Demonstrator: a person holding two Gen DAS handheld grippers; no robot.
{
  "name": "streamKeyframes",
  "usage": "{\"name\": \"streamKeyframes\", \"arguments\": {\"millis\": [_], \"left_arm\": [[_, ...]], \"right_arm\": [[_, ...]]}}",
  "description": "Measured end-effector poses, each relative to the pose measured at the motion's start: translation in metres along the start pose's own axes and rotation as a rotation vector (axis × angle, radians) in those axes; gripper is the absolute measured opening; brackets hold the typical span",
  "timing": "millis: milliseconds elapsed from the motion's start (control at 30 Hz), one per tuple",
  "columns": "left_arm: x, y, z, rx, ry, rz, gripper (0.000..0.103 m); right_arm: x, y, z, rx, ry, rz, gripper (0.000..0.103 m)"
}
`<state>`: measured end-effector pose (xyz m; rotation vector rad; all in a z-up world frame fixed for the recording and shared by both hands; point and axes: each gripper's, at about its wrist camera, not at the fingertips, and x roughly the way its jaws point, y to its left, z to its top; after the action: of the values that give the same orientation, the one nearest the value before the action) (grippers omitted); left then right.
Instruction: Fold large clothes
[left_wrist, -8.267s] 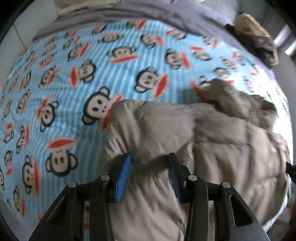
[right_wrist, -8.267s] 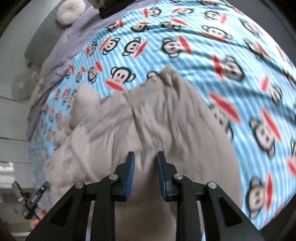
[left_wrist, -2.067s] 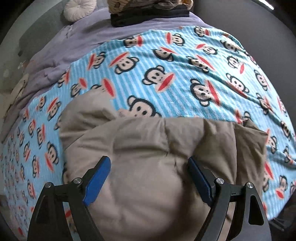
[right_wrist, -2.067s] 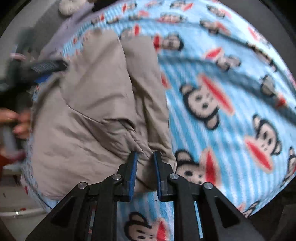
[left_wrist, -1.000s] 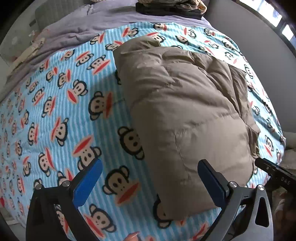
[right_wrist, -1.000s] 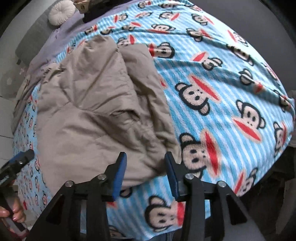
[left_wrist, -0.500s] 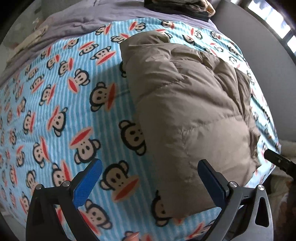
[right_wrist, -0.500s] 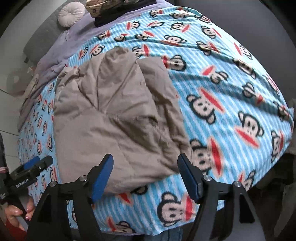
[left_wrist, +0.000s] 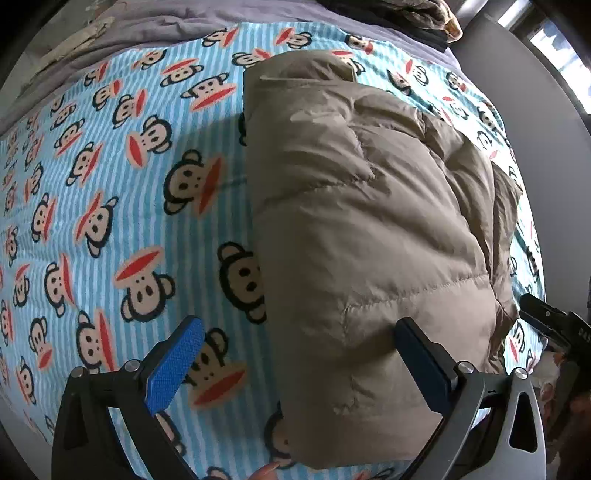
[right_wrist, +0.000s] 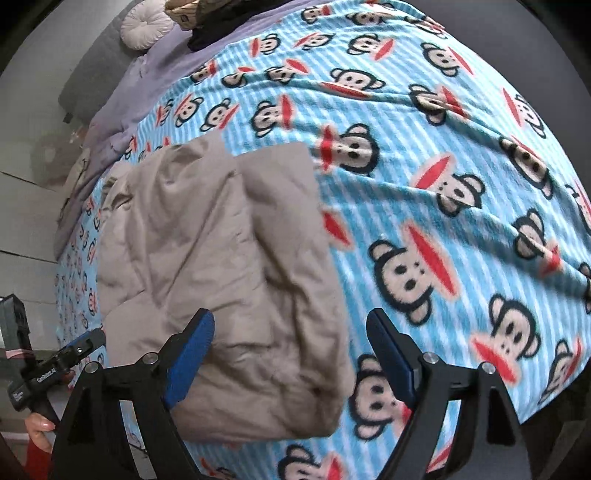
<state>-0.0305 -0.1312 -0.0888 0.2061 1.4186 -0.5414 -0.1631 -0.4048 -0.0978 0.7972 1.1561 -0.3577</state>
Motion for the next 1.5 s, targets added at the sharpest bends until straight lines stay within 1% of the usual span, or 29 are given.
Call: {"name": "streamKeyframes", "arguments": {"millis": [33, 67, 167, 267, 367, 467, 567, 667, 800, 833, 967, 1167, 1267, 1300, 1367, 1500], "left_arm": [[0.001, 0.0, 0.001, -0.004, 0.004, 0.0, 0.103], [0.001, -0.001, 0.001, -0.008, 0.007, -0.001, 0.103], [0.001, -0.002, 0.003, -0.019, 0.012, 0.001, 0.103], [0.001, -0.001, 0.004, -0.028, 0.018, 0.003, 0.103], [0.003, 0.002, 0.006, -0.042, 0.02, -0.005, 0.103], [0.004, 0.008, 0.007, -0.065, 0.02, -0.027, 0.103], [0.007, 0.017, 0.01, -0.102, 0.045, -0.122, 0.103], [0.008, 0.024, 0.014, -0.137, 0.052, -0.19, 0.103], [0.012, 0.031, 0.023, -0.173, 0.055, -0.277, 0.103], [0.016, 0.031, 0.026, -0.179, 0.062, -0.319, 0.103], [0.03, 0.032, 0.034, -0.188, 0.095, -0.441, 0.103], [0.044, 0.035, 0.047, -0.172, 0.1, -0.5, 0.103], [0.058, 0.041, 0.054, -0.186, 0.11, -0.526, 0.103], [0.068, 0.045, 0.056, -0.203, 0.117, -0.521, 0.103], [0.082, 0.048, 0.059, -0.228, 0.136, -0.537, 0.103], [0.106, 0.049, 0.06, -0.266, 0.15, -0.608, 0.103]], "right_arm": [[0.002, -0.004, 0.003, 0.003, 0.009, 0.009, 0.098], [0.004, -0.008, 0.005, 0.007, 0.017, 0.021, 0.103], [0.012, -0.018, 0.015, 0.021, 0.067, 0.045, 0.103], [0.015, -0.024, 0.022, 0.03, 0.076, 0.085, 0.103], [0.019, -0.028, 0.029, 0.032, 0.077, 0.103, 0.103], [0.024, -0.031, 0.033, 0.035, 0.091, 0.122, 0.103], [0.032, -0.037, 0.034, 0.059, 0.159, 0.161, 0.103], [0.038, -0.044, 0.035, 0.084, 0.2, 0.185, 0.103], [0.041, -0.048, 0.037, 0.086, 0.216, 0.21, 0.103], [0.042, -0.048, 0.039, 0.085, 0.22, 0.218, 0.103], [0.047, -0.049, 0.045, 0.071, 0.242, 0.248, 0.103], [0.064, -0.046, 0.062, 0.04, 0.292, 0.291, 0.103], [0.077, -0.045, 0.067, 0.043, 0.314, 0.322, 0.103], [0.083, -0.044, 0.069, 0.047, 0.322, 0.338, 0.103], [0.097, -0.042, 0.074, 0.055, 0.343, 0.379, 0.103], [0.123, -0.034, 0.078, 0.066, 0.393, 0.456, 0.103]]}}
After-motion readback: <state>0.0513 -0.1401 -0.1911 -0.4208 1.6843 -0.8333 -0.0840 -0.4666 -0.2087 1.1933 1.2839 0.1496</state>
